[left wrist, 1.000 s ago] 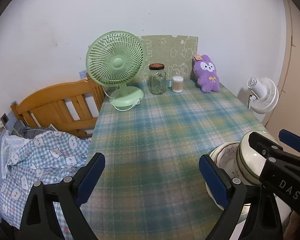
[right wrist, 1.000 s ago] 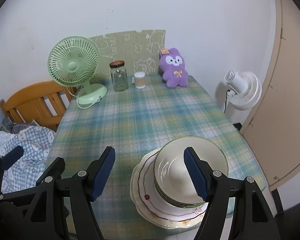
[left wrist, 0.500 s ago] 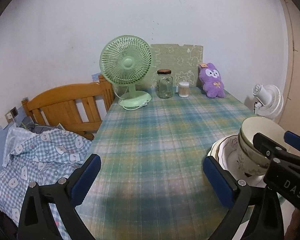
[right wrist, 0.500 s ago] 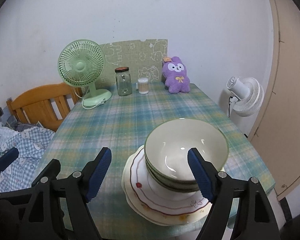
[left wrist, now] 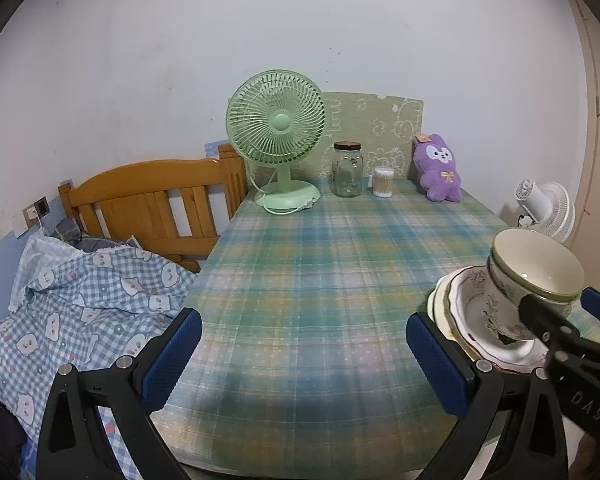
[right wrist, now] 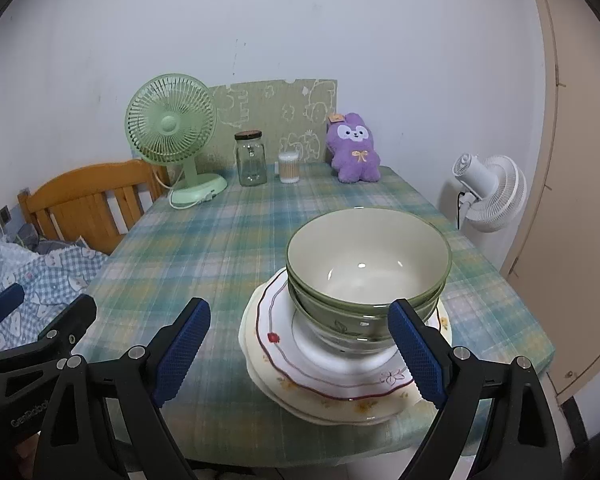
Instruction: Organize plates and bowls
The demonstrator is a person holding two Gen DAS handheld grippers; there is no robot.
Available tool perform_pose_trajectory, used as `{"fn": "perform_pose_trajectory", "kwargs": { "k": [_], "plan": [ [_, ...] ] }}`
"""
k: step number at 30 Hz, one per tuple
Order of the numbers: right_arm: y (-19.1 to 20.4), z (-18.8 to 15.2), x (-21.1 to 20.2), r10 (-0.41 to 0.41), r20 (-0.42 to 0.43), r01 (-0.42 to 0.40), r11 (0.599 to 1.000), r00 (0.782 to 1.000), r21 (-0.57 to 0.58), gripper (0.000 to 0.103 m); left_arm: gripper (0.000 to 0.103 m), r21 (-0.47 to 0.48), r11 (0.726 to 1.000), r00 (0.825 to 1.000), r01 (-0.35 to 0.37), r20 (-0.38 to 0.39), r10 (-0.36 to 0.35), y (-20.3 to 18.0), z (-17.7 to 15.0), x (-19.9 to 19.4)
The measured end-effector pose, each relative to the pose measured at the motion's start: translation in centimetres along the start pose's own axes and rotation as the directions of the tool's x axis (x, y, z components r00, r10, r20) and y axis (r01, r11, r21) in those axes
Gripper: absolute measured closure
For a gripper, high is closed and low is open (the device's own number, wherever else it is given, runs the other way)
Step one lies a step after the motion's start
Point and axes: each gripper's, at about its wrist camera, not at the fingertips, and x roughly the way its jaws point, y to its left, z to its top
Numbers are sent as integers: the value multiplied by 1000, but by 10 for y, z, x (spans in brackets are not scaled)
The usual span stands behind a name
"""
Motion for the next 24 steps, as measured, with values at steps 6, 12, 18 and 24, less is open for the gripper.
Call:
{"fn": "perform_pose_trajectory", "kwargs": {
  "k": [6, 12, 18, 24],
  "plan": [
    [-2, 6, -3, -7, -34, 7, 1000, 999, 8, 11, 0, -3, 1000, 1000, 8, -14, -8, -1, 9, -4],
    [-4, 7, -7, -23, -38, 23, 1000, 999, 2, 11, 0, -1, 1000, 1000, 11, -16, -11, -4, 8, -6],
    [-8, 4, -7, -31, -46, 31, 1000, 998, 2, 11, 0, 2, 1000, 1000, 17, -22, -17, -9, 7, -6],
    [-12, 5, -9, -29, -47, 29, 1000, 998, 11, 11, 0, 12, 1000, 1000, 17, -18, -16, -13, 8, -9]
  ]
}}
